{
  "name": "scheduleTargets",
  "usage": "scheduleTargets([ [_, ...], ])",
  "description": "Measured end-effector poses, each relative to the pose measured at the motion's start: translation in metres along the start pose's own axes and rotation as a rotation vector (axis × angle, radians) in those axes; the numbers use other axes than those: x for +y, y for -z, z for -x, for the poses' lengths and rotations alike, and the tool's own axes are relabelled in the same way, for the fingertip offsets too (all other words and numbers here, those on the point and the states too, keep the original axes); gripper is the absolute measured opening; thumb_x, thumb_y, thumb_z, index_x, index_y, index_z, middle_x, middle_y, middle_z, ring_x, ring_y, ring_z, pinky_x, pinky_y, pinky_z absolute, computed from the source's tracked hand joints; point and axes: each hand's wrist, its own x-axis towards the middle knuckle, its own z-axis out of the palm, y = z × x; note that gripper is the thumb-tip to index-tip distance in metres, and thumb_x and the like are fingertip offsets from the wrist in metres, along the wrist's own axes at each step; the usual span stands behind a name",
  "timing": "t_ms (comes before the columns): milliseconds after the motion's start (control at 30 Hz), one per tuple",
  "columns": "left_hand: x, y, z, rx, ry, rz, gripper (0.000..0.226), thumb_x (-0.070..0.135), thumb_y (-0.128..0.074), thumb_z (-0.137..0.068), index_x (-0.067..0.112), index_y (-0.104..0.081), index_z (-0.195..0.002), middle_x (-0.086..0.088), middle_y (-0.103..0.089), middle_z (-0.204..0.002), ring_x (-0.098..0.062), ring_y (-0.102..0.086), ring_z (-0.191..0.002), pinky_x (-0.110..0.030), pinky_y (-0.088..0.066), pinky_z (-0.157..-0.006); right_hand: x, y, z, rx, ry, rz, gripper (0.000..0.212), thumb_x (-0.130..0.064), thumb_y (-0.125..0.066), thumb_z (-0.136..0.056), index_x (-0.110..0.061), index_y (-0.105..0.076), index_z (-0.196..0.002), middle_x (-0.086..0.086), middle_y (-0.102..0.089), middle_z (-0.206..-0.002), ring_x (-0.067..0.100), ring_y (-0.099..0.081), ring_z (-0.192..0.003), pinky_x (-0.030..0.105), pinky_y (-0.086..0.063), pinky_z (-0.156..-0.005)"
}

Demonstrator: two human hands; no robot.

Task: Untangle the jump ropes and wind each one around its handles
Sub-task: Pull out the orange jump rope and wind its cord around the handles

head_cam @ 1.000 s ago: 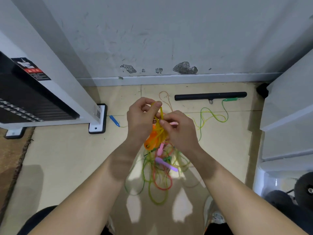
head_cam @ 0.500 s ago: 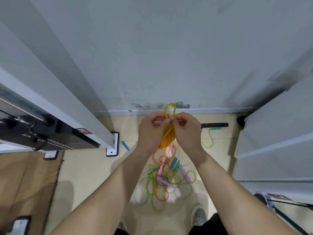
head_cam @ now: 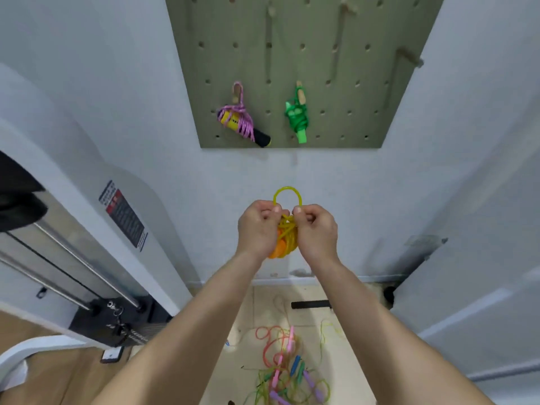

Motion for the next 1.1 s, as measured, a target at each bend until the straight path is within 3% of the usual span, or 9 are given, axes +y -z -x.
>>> scheduleTargets([
  [133, 0.058, -0.004, -0.014, -0.015, -0.06, -0.009, 0.011, 0.021, -0.058, -0.1, 0.011, -0.062, -0.104, 0.004, -0.076, -0.087, -0.016, -0.071, -0.091, -0.041, -0.055, -0.093, -0.049, 0.013, -0.024, 0.006, 0.02, -0.039, 0.013, -0.02, -0.062, -0.096, -0.012, -0.069, -0.089, -0.003, -0.069, -0.078, 0.009, -0.061, -0.071, 0.033, -0.053, -0.075],
  [367, 0.113, -0.04, -0.038, -0.018, -0.149, 0.033, 0.007, 0.022, -0.066, -0.096, 0.015, -0.066, -0.098, -0.001, -0.075, -0.082, -0.016, -0.07, -0.083, -0.039, -0.056, -0.088, -0.084, 0.052, -0.069, 0.024, 0.129, -0.091, 0.011, -0.022, -0.066, -0.093, -0.022, -0.072, -0.085, -0.006, -0.075, -0.081, 0.015, -0.069, -0.08, 0.04, -0.057, -0.081],
  [467, 0.134, -0.072, -0.053, -0.064, -0.148, 0.107, 0.005, 0.015, -0.068, -0.094, 0.012, -0.065, -0.096, -0.011, -0.076, -0.087, -0.025, -0.073, -0.086, -0.044, -0.057, -0.089, -0.089, 0.076, -0.097, 0.076, 0.112, -0.136, 0.012, -0.02, -0.068, -0.092, -0.024, -0.073, -0.081, -0.006, -0.075, -0.078, 0.013, -0.068, -0.077, 0.044, -0.058, -0.082],
  [567, 0.156, -0.116, -0.075, -0.075, -0.125, 0.149, 0.013, 0.014, -0.07, -0.093, 0.003, -0.07, -0.098, -0.011, -0.077, -0.085, -0.024, -0.073, -0.082, -0.045, -0.058, -0.088, -0.093, 0.104, -0.137, 0.139, 0.09, -0.166, 0.01, -0.021, -0.07, -0.09, -0.022, -0.075, -0.082, -0.001, -0.074, -0.077, 0.019, -0.07, -0.078, 0.045, -0.059, -0.082],
  [800, 0.203, -0.228, -0.131, -0.069, -0.046, 0.296, 0.007, 0.012, -0.073, -0.089, 0.005, -0.074, -0.09, -0.01, -0.075, -0.082, -0.025, -0.071, -0.075, -0.044, -0.061, -0.084, -0.095, 0.163, -0.249, 0.284, 0.051, -0.223, 0.01, -0.022, -0.07, -0.09, -0.017, -0.076, -0.084, 0.0, -0.074, -0.079, 0.019, -0.069, -0.078, 0.043, -0.06, -0.083],
  [933, 0.214, -0.275, -0.158, -0.037, -0.036, 0.329, 0.005, 0.01, -0.072, -0.09, 0.006, -0.073, -0.088, -0.007, -0.072, -0.076, -0.021, -0.068, -0.069, -0.035, -0.059, -0.076, -0.087, 0.179, -0.301, 0.339, 0.035, -0.227, 0.012, -0.022, -0.07, -0.09, -0.021, -0.075, -0.08, 0.0, -0.074, -0.08, 0.02, -0.07, -0.08, 0.039, -0.059, -0.082],
  [1100, 0.217, -0.301, -0.186, 0.039, -0.016, 0.324, 0.013, 0.014, -0.069, -0.093, 0.015, -0.07, -0.08, -0.008, -0.076, -0.083, -0.026, -0.073, -0.082, -0.034, -0.06, -0.078, -0.082, 0.181, -0.34, 0.312, 0.037, -0.249, 0.024, -0.02, -0.066, -0.093, -0.026, -0.07, -0.07, -0.005, -0.072, -0.077, 0.017, -0.068, -0.078, 0.033, -0.057, -0.078],
])
